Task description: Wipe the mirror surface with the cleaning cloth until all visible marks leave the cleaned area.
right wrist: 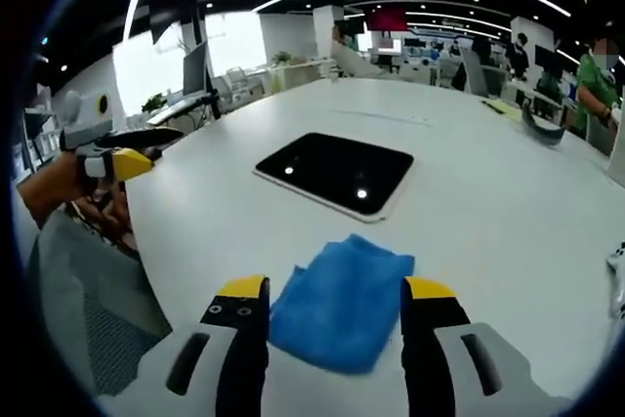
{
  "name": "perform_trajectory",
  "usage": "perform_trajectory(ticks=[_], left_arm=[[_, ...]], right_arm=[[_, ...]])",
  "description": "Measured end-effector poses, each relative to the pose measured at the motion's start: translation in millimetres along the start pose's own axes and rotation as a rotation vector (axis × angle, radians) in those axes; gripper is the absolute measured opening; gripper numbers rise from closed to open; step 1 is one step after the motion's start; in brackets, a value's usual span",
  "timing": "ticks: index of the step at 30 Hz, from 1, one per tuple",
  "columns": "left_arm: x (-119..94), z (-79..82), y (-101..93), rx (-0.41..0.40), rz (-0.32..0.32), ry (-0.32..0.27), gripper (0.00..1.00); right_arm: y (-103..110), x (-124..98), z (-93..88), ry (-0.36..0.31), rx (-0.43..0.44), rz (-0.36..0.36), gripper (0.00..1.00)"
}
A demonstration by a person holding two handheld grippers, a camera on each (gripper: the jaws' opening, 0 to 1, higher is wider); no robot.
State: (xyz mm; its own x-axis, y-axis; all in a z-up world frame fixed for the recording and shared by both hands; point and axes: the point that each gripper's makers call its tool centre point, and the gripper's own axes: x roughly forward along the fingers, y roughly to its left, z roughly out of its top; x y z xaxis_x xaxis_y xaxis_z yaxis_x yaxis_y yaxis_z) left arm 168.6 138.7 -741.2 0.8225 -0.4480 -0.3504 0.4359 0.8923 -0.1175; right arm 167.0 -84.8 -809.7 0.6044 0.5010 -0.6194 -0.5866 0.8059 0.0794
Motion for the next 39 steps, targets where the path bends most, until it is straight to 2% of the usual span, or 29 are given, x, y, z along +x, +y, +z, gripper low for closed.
perform_trajectory(ticks=[7,22,27,35,39], left_arm=[[1.9,-0.8,0.4,-0.008,-0.002,-0.002,0.94],[2.6,-1.5,6.2,-0.021,0.007,-0.005,0.94],[2.7,-2.2,7.7,-0.025,0.009,-0.005,0.94],[2.9,-1.4,8.0,-0.025,0.011,-0.007,0.94],[2.7,-0.8,7.0,-0.025,0.01,-0.009,0.94]], right_arm=[[-0.1,9.2,-6.2,0.028,-0.013,0.012,0.47],[-1.0,30.0,-22.6,0.112,-0.087,0.02,0.29],[0.8,33.1,-26.4,0.135,-0.118,0.022,0.28],[1.9,34.3,-25.9,0.142,-0.174,0.012,0.24],[5.6,34.3,-25.4,0.143,-0.194,0.018,0.19]])
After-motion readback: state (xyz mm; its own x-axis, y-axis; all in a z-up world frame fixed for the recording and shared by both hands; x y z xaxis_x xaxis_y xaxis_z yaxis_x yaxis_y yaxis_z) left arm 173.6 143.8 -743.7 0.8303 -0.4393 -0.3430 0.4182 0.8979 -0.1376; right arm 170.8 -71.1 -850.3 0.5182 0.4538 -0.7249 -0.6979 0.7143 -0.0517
